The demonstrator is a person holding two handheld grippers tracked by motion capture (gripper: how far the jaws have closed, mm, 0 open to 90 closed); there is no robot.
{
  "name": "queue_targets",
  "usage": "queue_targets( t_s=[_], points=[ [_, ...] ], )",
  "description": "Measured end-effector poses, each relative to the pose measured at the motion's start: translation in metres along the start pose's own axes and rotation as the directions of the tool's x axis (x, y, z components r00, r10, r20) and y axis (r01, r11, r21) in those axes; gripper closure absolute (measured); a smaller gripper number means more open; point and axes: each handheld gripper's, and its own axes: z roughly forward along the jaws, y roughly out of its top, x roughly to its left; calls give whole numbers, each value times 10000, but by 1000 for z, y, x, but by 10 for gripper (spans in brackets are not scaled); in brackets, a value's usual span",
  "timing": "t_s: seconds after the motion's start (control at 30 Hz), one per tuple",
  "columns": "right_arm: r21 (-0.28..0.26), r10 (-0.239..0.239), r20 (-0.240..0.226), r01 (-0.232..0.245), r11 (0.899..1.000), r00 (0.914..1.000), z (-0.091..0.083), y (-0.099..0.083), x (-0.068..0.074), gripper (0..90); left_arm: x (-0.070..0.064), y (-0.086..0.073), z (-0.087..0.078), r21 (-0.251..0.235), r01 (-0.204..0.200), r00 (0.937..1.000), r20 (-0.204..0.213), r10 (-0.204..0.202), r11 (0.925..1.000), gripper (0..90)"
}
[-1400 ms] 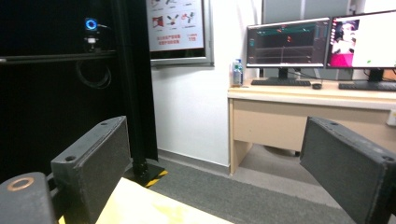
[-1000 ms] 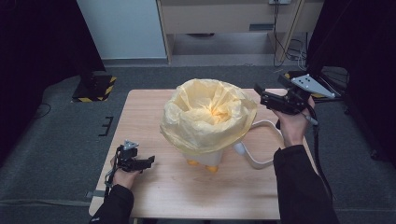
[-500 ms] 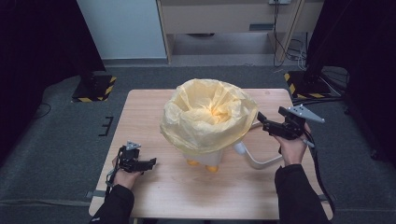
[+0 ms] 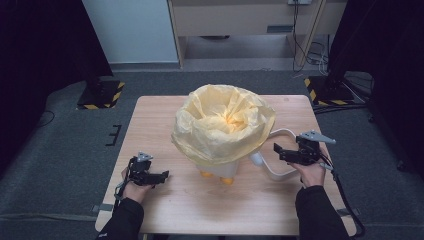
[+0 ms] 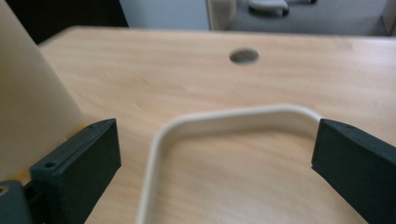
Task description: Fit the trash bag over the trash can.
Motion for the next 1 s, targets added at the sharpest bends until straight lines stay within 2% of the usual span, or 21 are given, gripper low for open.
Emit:
queue_targets(
  t_s=[0.1, 0.17, 0.23, 0.3, 0.37, 0.47, 0.53, 0.67, 0.7, 1.0],
  points=[
    [287, -35, 201, 29, 9996, 9998, -1, -5, -7, 35, -1, 0, 1, 34, -127, 9999, -48, 127, 9999, 87],
    [291, -57, 231, 50, 9996, 9997, -3, -5, -10, 72, -2, 0, 1, 98, -269, 9996, -93, 270, 9996, 86],
    [438, -264, 429, 245, 9987, 9987, -6, -8, -13, 86, -3, -1, 1, 122, -421, 9990, -158, 423, 9990, 82],
    [858, -537, 651, 481, 9951, 9964, -7, -13, -19, 108, -4, -1, 2, 136, -483, 9986, -224, 486, 9987, 79],
    [1226, -603, 637, 521, 9911, 9961, -8, -19, -25, 142, -6, -2, 2, 255, -785, 9961, -387, 794, 9966, 75],
    [1277, -220, 757, 122, 9917, 9969, -13, -23, -36, 164, -8, -3, 2, 268, -758, 9961, -429, 769, 9968, 59],
    [1183, 112, 1066, -239, 9927, 9942, -17, -24, -43, 167, -8, -3, 2, 233, -760, 9961, -427, 770, 9968, 55],
    [1641, -65, 1733, -224, 9862, 9849, -20, -32, -53, 185, -9, -4, 3, 147, -821, 9959, -379, 826, 9965, 32],
    [1679, 90, 1798, -397, 9850, 9837, -19, -33, -53, 192, -9, -5, 4, 135, -833, 9958, -356, 838, 9964, 20],
    [1855, 374, 2161, -787, 9795, 9756, -18, -39, -63, 322, -10, -5, 5, 115, -837, 9959, -340, 840, 9964, 0]
  ],
)
